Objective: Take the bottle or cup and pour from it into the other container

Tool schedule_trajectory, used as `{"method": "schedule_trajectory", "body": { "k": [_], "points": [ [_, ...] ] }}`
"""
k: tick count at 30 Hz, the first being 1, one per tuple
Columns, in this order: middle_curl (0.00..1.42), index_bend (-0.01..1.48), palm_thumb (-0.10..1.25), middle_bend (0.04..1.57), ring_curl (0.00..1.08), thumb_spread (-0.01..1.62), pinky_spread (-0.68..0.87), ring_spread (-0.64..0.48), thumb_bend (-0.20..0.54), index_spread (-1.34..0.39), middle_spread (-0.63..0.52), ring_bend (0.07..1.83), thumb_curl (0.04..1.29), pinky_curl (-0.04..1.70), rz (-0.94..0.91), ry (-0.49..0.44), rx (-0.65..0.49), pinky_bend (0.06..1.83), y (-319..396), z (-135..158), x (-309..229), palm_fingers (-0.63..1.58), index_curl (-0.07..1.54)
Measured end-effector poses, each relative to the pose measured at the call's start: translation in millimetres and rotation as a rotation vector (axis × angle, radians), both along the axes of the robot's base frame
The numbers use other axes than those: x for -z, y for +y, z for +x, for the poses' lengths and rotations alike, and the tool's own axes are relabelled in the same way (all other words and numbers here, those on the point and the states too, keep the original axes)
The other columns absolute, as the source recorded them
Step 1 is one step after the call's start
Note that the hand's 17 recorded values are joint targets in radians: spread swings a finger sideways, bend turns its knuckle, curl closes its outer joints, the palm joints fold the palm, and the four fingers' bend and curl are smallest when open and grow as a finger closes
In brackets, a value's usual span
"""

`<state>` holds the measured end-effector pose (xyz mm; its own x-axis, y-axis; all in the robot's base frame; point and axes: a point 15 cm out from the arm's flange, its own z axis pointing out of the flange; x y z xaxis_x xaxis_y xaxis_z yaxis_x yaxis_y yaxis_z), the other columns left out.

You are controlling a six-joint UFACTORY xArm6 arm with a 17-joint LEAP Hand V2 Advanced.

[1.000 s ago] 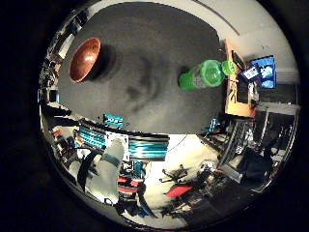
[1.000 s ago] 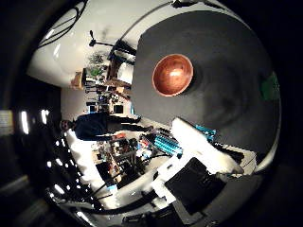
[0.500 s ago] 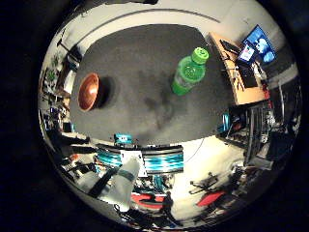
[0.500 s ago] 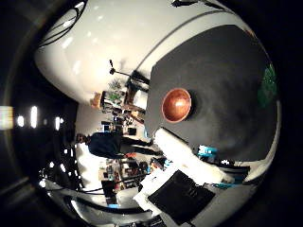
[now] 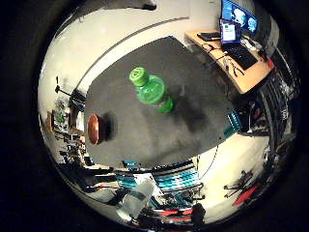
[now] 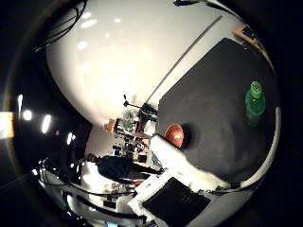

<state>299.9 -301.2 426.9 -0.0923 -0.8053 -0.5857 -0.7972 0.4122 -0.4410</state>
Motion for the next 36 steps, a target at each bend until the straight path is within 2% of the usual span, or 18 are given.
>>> {"method": "schedule_trajectory", "body": {
  "k": [3, 7, 15, 36],
  "points": [
    [0.34, 0.14, 0.46, 0.23, 0.26, 1.00, 0.45, 0.20, -0.028, -0.23, 0.11, 0.37, 0.30, 0.01, 0.031, -0.004, 0.010, 0.79, -15.9, -4.1, 17.1, 0.15, 0.26],
    [0.34, 0.14, 0.47, 0.24, 0.26, 1.00, 0.45, 0.20, -0.025, -0.22, 0.14, 0.39, 0.30, 0.02, 0.081, -0.064, -0.006, 0.83, -29.2, 4.1, 37.1, 0.10, 0.25],
    [0.33, 0.15, 0.49, 0.25, 0.26, 0.98, 0.45, 0.20, -0.029, -0.21, 0.16, 0.42, 0.31, 0.02, 0.187, -0.120, 0.021, 0.85, -64.5, 8.7, 80.0, 0.05, 0.25],
    [0.33, 0.16, 0.48, 0.24, 0.25, 0.95, 0.45, 0.20, -0.029, -0.21, 0.17, 0.41, 0.31, 0.02, 0.352, -0.103, 0.014, 0.85, -76.5, 6.5, 175.8, 0.04, 0.27]
  ]
}}
